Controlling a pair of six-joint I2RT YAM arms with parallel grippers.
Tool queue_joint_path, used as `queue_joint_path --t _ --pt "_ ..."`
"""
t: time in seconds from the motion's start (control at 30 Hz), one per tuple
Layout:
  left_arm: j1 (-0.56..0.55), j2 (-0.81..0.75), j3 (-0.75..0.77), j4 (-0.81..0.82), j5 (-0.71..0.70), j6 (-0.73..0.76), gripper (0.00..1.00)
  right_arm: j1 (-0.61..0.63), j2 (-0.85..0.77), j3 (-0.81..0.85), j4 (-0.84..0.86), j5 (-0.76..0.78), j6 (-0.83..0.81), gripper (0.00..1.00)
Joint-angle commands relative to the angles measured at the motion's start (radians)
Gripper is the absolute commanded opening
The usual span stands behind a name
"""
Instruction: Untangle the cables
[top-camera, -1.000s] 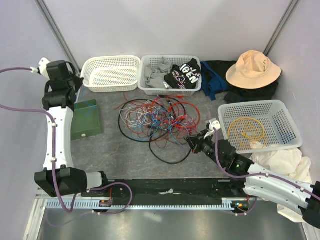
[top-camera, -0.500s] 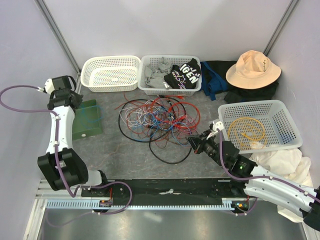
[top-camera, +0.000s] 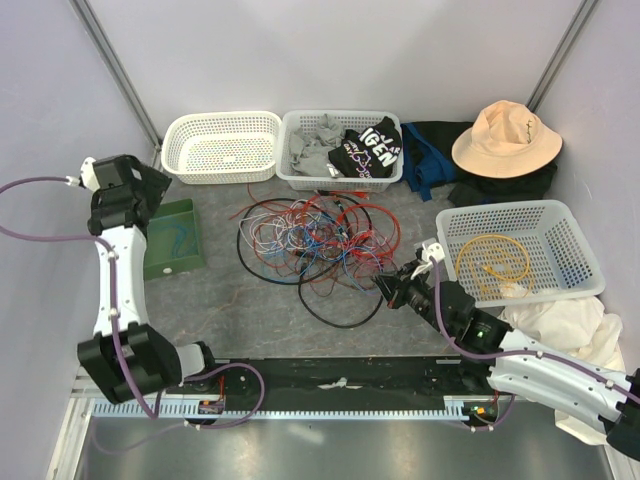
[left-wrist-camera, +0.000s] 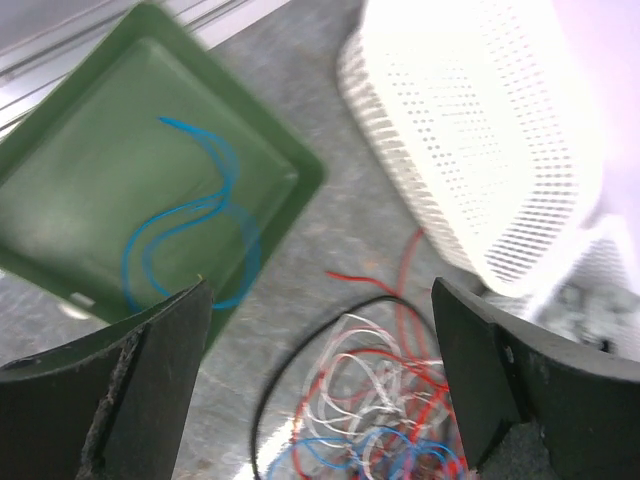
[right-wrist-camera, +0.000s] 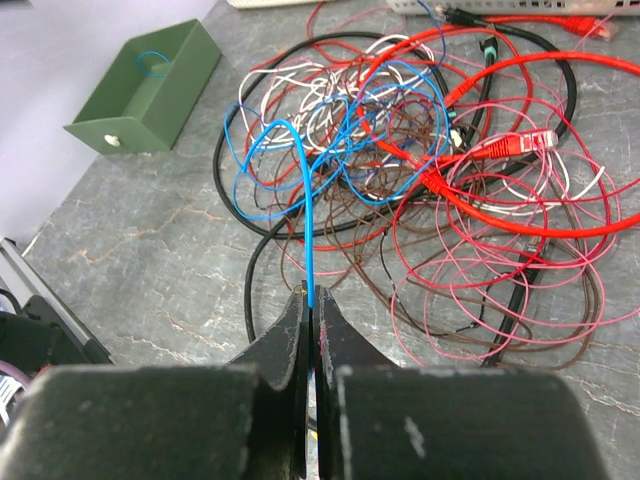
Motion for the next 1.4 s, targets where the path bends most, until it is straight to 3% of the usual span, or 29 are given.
queue_joint_path --t 0.0,0.07,0.17,0.2,0.27,0.33,0.37,0.4,0.43,0.57,0.67,0.87,1.0,1.1,1.37 --pt "-0.016 -0.154 0.047 0.044 0.1 -0.043 0.96 0.001 0.021 0.028 0.016 0.004 0.008 0.0" --pt "-0.06 -0.201 -0.012 0.093 0.163 -0.063 0.91 0.001 0.029 0.039 0.017 -0.004 0.009 0.0" --pt "-0.264 -0.31 -0.139 0.166 0.169 -0.053 0.87 0.001 0.038 0.074 0.005 -0.002 0.0 0.0" --pt "-0.399 -0.338 -0.167 0.196 0.165 -0.045 0.86 0.001 0.039 0.097 -0.001 -0.001 -0.007 0.0" --pt "-0.517 -0.355 -0.244 0.239 0.187 0.002 0.83 0.001 0.041 0.124 -0.027 0.002 -0.017 0.0" --pt "-0.649 -0.379 -0.302 0.353 0.25 0.042 0.71 0.001 0.046 0.16 -0.042 0.005 -0.026 0.0" --pt "-0.683 -0.398 -0.389 0.419 0.327 0.084 0.52 0.001 0.047 0.173 -0.058 0.005 -0.029 0.0" --pt "-0.753 -0.424 -0.44 0.505 0.346 0.093 0.49 0.003 0.05 0.196 -0.064 0.01 -0.029 0.0" --pt "-0.786 -0.468 -0.489 0.644 0.355 0.099 0.5 0.001 0.053 0.208 -0.075 0.01 -0.032 0.0" --pt "-0.878 -0.455 -0.646 0.864 0.46 0.073 0.88 0.003 0.072 0.26 -0.092 0.004 -0.026 0.0" --pt "-0.94 -0.375 -0.654 0.932 0.496 0.087 0.97 0.003 0.09 0.285 -0.093 -0.008 -0.006 0.0" --pt "-1.063 -0.323 -0.669 0.979 0.306 0.219 1.0 0.003 0.09 0.366 -0.142 -0.034 0.016 0.0" --pt "-1.088 -0.372 -0.824 1.268 0.188 0.247 1.0 0.003 0.081 0.507 -0.209 -0.016 -0.01 0.0" --pt "-1.09 -0.406 -0.904 1.346 0.114 0.25 1.0 0.003 0.108 0.669 -0.291 0.021 -0.049 0.0" --pt "-1.09 -0.427 -0.818 1.246 0.063 0.388 1.0 0.001 0.263 1.062 -0.513 0.053 -0.086 0.0"
